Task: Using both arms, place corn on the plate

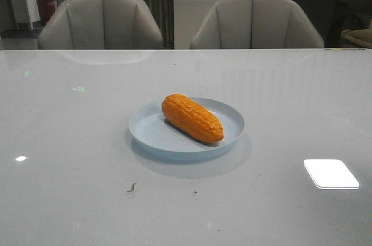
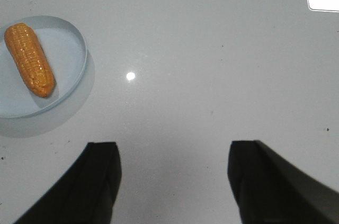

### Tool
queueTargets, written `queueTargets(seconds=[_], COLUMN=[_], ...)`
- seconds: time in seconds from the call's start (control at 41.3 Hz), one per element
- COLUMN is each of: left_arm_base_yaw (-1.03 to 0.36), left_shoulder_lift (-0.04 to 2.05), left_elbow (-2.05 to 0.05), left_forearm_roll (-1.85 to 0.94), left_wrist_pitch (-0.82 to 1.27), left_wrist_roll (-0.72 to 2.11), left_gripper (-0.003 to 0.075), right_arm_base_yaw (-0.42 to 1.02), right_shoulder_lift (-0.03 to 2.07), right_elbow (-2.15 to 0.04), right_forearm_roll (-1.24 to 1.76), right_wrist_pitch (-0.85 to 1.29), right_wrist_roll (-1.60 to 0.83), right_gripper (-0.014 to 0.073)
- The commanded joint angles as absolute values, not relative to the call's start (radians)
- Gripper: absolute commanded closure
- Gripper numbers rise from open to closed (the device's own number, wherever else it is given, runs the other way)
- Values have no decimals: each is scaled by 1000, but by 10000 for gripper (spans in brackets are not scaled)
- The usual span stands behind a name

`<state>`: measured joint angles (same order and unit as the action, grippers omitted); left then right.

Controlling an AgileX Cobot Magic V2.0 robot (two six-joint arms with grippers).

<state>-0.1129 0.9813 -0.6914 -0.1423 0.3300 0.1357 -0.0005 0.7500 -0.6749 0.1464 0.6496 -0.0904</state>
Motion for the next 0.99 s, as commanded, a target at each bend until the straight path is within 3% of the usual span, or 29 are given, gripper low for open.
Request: queueTargets(seconds=[0.0,0.145,0.411,0.775,0.968], left_arm_base_yaw=[-109,-109,-109,-109,-84], left_shoulder_lift=[925,785,399,-14,-29], left_elbow=[-711,-627,-232,27,48], left_forearm_roll=[-154,-73,-35,-34,-34], left_wrist_pitch=[272,186,-164,-144,-37], left_wrist_roll=[131,131,131,131,131], left_gripper=[627,627,627,627,627], right_arm_base_yaw=[-6,-6,-6,-6,-6], right_shoulder_lift=[746,746,746,746,747], right_elbow=[-704,-704,-704,-704,-701], right_forearm_roll=[157,157,157,157,157], right_wrist_pitch=[576,576,576,576,575], right_wrist_roll=[-104,-104,-104,-104,-104], right_gripper=[52,52,52,52,52])
